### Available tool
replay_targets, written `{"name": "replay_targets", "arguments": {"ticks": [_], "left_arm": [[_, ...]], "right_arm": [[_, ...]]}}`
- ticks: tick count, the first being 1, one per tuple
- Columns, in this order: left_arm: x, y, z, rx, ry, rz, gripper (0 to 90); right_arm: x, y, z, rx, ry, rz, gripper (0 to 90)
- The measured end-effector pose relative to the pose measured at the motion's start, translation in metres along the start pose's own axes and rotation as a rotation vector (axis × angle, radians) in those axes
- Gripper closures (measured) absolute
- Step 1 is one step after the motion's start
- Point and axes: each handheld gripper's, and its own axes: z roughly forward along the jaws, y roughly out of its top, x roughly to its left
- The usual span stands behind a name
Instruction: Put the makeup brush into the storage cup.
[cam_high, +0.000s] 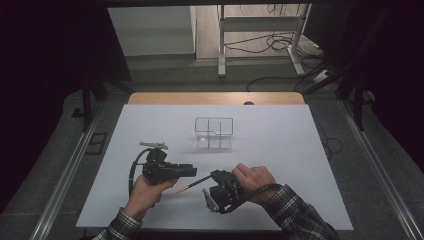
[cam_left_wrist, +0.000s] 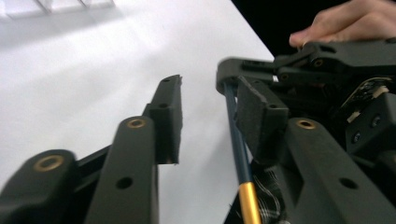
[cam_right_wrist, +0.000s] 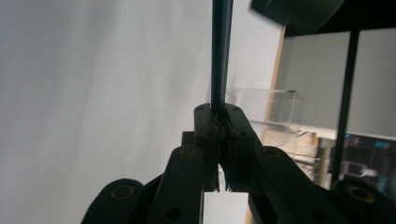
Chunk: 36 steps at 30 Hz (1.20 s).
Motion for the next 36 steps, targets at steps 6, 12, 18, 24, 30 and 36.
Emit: {"name": "replay_targets", "arguments": {"ticks": [6, 12, 18, 24, 30, 36], "left_arm": [[0.002, 0.001, -0.018, -0.099, 0.06, 0.046, 44.8], [0.004, 0.0, -0.031, -0.185, 0.114, 0.103, 35.4], [0.003, -0.002, -0.036, -0.252, 0.134, 0.162, 29.2], [-0.001, -0.003, -0.035, -0.282, 0.146, 0.2, 25.6], [-0.009, -0.003, -0.029, -0.299, 0.133, 0.235, 24.8], [-0.016, -0.003, -0.021, -0.303, 0.112, 0.248, 26.7]], "right_arm": [[0.0, -0.011, -0.002, -0.004, 0.052, 0.123, 85.8], [-0.002, -0.023, -0.004, -0.031, 0.104, 0.276, 85.7], [-0.005, -0.035, -0.006, -0.07, 0.136, 0.488, 85.7], [-0.005, -0.045, -0.007, -0.088, 0.178, 0.678, 85.8], [-0.004, -0.051, -0.005, -0.129, 0.231, 0.799, 85.7], [-0.005, -0.048, -0.004, -0.184, 0.283, 0.905, 85.7]]}}
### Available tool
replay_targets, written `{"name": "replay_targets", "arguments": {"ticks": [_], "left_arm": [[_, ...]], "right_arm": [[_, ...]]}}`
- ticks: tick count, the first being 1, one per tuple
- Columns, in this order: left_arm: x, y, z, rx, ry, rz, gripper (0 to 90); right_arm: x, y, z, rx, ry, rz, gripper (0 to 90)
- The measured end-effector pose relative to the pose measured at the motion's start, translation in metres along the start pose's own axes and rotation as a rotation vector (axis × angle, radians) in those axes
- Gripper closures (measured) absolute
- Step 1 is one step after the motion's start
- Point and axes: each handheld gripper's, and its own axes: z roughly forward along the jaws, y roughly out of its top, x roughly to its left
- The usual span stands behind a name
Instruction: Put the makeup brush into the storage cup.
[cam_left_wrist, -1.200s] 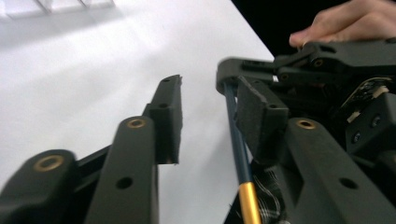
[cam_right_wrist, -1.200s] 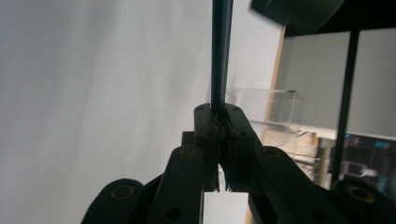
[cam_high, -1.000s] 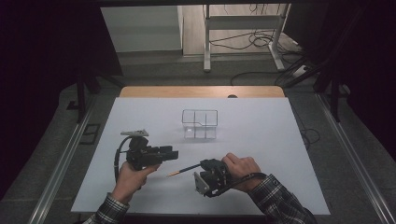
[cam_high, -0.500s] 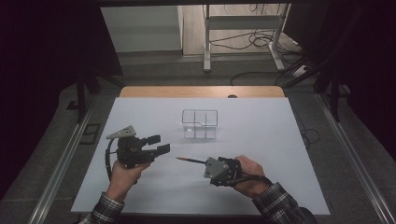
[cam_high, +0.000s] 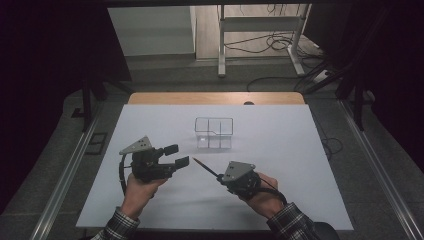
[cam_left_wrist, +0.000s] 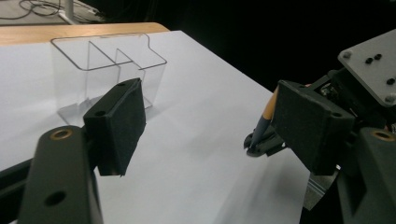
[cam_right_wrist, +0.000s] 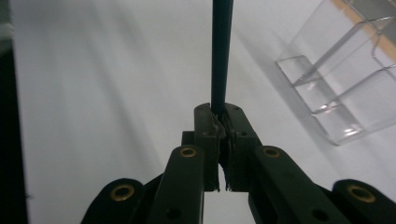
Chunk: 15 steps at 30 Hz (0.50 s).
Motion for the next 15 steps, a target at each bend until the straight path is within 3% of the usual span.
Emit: {"name": "replay_targets", "arguments": {"ticks": [5, 15], "left_arm": [[-0.004, -0.001, 0.005, -0.004, -0.02, -0.011, 30.7], [-0.012, -0.005, 0.02, 0.034, -0.063, -0.023, 45.0]], "right_arm": [[0.001, 0.001, 0.003, -0.035, 0.049, 0.08, 85.7], [0.005, 0.003, 0.006, -0.059, 0.078, 0.15, 85.6]]}}
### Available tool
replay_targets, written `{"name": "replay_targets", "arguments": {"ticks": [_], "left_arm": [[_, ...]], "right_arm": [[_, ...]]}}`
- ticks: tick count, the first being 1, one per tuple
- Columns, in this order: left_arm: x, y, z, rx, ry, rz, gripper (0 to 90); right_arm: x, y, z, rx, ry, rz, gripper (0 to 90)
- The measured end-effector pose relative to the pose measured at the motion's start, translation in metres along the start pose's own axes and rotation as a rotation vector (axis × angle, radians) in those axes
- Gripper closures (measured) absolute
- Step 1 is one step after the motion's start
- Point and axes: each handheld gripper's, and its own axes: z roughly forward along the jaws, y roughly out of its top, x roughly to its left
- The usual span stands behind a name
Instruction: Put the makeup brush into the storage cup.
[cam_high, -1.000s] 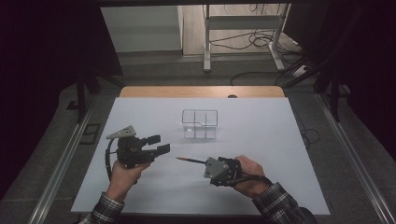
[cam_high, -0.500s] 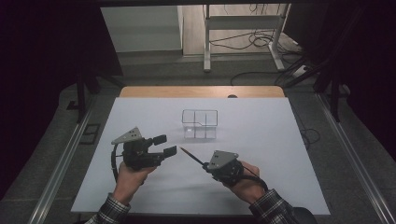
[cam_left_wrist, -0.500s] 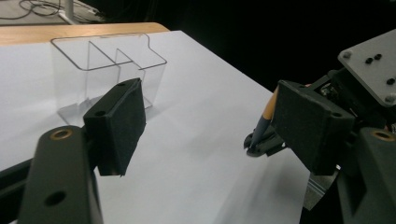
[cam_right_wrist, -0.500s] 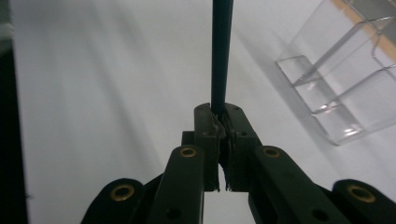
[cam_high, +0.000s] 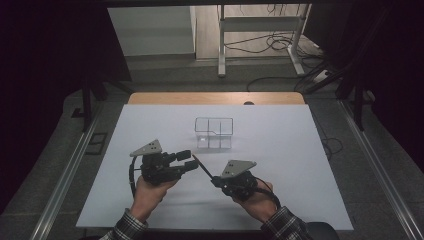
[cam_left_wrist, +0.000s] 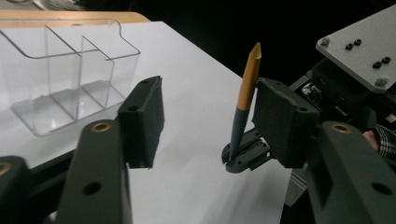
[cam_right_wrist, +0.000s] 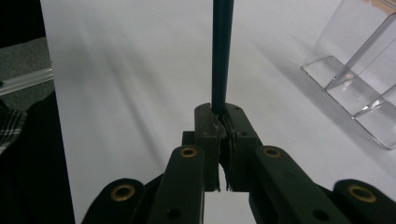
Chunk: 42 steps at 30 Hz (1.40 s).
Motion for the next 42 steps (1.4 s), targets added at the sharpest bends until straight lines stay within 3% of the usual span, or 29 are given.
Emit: {"name": "replay_targets", "arguments": {"ticks": [12, 18, 24, 32, 42], "left_arm": [[-0.006, -0.002, 0.01, 0.045, -0.024, 0.001, 64.2], [-0.007, -0.002, 0.011, 0.061, -0.045, -0.008, 80.9], [-0.009, -0.001, 0.011, 0.07, -0.044, -0.006, 83.1], [-0.011, 0.004, 0.01, 0.089, -0.002, 0.028, 83.4], [-0.014, 0.011, 0.006, 0.106, 0.07, 0.08, 83.3]], "right_arm": [[0.001, 0.002, 0.003, -0.013, 0.027, 0.034, 85.6], [0.0, 0.002, 0.004, -0.009, 0.031, 0.041, 85.5], [0.001, 0.001, 0.005, -0.011, 0.032, 0.039, 84.1], [0.001, 0.0, 0.002, 0.0, -0.005, 0.025, 63.2], [-0.007, -0.006, -0.014, -0.008, -0.033, 0.052, 48.1]]}}
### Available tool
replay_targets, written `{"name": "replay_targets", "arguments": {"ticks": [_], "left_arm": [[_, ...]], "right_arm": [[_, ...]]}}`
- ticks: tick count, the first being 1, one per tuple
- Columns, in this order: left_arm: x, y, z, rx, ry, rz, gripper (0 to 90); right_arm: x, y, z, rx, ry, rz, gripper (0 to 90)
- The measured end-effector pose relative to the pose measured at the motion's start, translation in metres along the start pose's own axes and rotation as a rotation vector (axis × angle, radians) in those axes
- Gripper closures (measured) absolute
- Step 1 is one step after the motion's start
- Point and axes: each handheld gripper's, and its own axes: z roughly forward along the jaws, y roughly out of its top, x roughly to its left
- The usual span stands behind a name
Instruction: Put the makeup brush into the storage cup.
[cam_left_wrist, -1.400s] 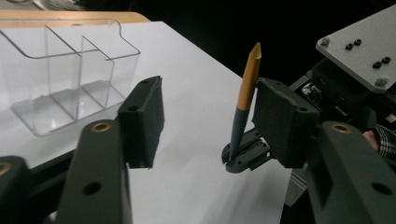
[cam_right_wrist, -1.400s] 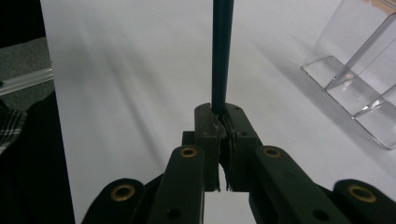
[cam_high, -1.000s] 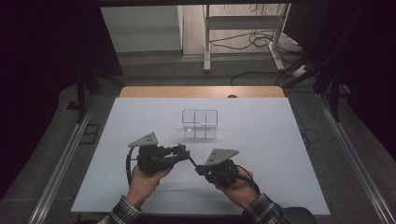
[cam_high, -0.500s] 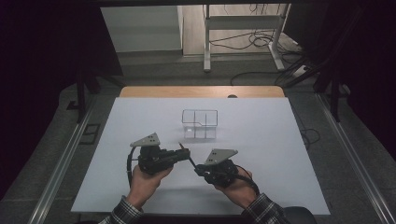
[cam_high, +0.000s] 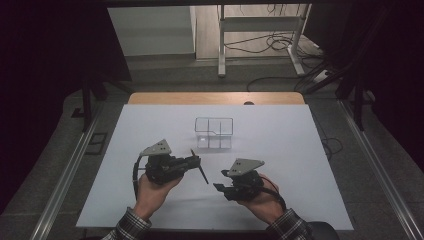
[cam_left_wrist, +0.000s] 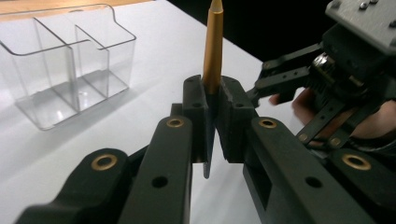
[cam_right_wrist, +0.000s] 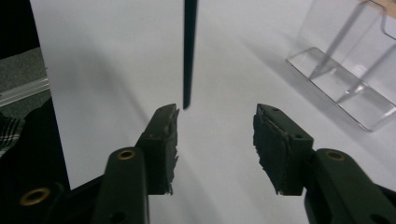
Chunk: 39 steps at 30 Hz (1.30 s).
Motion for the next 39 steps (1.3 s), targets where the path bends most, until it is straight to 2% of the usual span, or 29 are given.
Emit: {"name": "replay_targets", "arguments": {"ticks": [5, 11, 14, 20, 39], "left_arm": [[0.0, 0.004, 0.0, 0.015, 0.03, 0.021, 83.3], [0.004, 0.01, -0.001, 0.02, 0.05, 0.028, 83.3], [0.005, 0.013, -0.001, 0.018, 0.06, 0.026, 83.3], [0.008, 0.021, -0.002, 0.034, 0.081, 0.047, 83.3], [0.02, 0.041, -0.005, 0.041, 0.139, 0.065, 83.3]], "right_arm": [[-0.007, -0.005, -0.008, -0.003, -0.014, 0.031, 42.4], [-0.012, -0.012, -0.017, -0.013, -0.034, 0.065, 35.8], [-0.013, -0.016, -0.02, -0.009, -0.049, 0.068, 33.1], [-0.015, -0.024, -0.027, -0.008, -0.071, 0.082, 28.7], [-0.023, -0.041, -0.042, 0.003, -0.137, 0.105, 20.5]]}}
